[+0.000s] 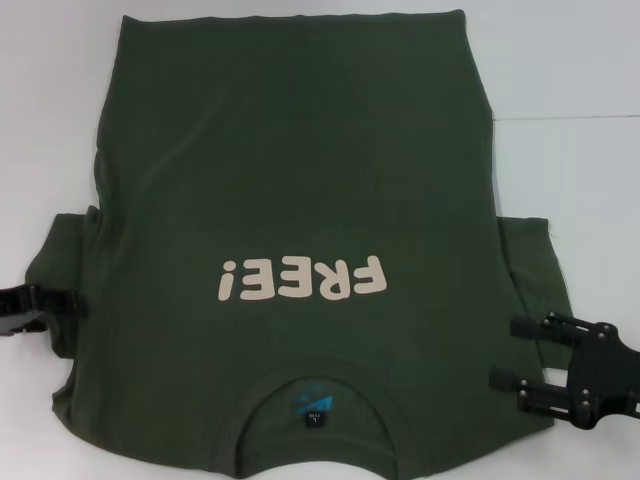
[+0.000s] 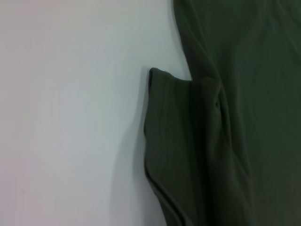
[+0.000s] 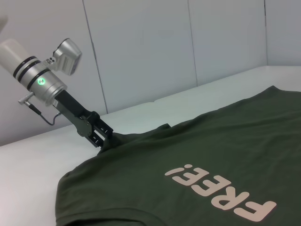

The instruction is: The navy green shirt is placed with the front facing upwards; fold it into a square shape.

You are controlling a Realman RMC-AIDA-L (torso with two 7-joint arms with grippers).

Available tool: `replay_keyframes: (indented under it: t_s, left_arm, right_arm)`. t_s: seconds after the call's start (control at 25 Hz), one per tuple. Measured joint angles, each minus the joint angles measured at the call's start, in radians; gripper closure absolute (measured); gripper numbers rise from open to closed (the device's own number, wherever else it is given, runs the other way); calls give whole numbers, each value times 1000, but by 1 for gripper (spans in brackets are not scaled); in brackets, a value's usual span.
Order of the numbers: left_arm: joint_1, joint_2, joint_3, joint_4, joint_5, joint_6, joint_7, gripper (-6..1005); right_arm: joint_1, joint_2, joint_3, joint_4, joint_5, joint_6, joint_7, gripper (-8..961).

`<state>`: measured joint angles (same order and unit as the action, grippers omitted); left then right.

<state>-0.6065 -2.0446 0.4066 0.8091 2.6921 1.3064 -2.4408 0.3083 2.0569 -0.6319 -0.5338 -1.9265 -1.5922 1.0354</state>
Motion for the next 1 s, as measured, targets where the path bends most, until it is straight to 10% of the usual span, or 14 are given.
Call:
replay_keyframes:
  t_s: [0.4, 1.0]
  left_arm:
    - [0, -7, 68, 12, 6, -19, -20, 343]
    - [-4, -4, 55, 17, 6, -48, -39, 944]
  right_arm:
    - [1, -1, 1, 0, 0, -2, 0, 175]
    - [4, -2, 8, 0, 1, -3, 0, 174]
